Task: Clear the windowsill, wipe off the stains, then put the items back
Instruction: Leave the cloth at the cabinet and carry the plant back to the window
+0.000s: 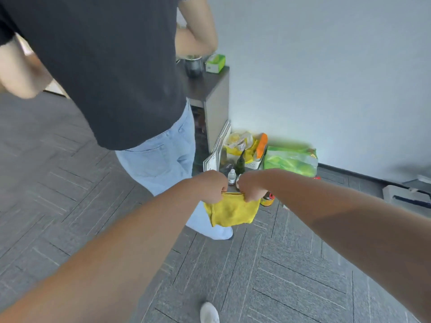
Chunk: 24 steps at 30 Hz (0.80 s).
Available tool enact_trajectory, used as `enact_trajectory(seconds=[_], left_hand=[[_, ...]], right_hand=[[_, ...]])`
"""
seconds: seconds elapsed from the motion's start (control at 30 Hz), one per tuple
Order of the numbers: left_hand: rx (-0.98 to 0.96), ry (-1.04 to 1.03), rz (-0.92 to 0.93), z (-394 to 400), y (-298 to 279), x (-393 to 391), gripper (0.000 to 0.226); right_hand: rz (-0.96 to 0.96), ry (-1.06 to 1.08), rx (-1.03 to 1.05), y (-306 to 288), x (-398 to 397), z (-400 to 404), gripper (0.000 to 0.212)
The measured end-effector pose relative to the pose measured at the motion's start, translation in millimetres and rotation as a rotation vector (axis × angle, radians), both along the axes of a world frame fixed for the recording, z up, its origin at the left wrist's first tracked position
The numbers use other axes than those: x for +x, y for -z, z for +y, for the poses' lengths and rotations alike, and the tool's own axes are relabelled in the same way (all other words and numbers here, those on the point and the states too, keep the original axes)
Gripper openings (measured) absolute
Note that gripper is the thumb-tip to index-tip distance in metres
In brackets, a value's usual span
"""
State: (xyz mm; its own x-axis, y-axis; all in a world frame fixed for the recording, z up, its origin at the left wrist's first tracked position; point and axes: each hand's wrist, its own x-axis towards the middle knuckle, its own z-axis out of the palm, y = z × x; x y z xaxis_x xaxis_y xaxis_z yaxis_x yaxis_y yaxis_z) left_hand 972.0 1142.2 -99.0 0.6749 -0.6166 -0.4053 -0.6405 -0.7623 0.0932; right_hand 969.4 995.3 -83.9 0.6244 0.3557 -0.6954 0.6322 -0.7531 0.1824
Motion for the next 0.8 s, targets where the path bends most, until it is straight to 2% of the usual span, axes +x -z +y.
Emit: enact_trajectory(seconds=[0.2, 0.33, 0.47, 0.7, 0.8], left_hand=[[-0.043, 0.03, -0.065, 7.7, -13.4, 119.3, 0.031], [-0.047, 0.018, -0.063, 10.3, -13.4, 194.3, 0.034], [-0.058, -0.021, -0.065, 17.1, -8.2, 270.5, 0.013], [-0.027, -0.184, -0.026, 40.5, -17.0, 404.3, 0.01], [-0.077, -0.243, -0.038, 60.1, -22.1, 455.1, 0.017]], right_hand=[[-0.035, 0.125, 0.039, -20.1, 101.2, 4.9, 0.043], [-0.063, 0.168, 0.058, -22.6, 175.4, 4.6, 0.04], [-0.071, 0.123, 0.086, -12.4, 259.1, 6.4, 0.039], [-0.066, 0.054, 0.154, -10.1, 406.1, 28.3, 0.037], [-0.057, 0.071, 0.169, -15.5, 461.1, 46.1, 0.037]])
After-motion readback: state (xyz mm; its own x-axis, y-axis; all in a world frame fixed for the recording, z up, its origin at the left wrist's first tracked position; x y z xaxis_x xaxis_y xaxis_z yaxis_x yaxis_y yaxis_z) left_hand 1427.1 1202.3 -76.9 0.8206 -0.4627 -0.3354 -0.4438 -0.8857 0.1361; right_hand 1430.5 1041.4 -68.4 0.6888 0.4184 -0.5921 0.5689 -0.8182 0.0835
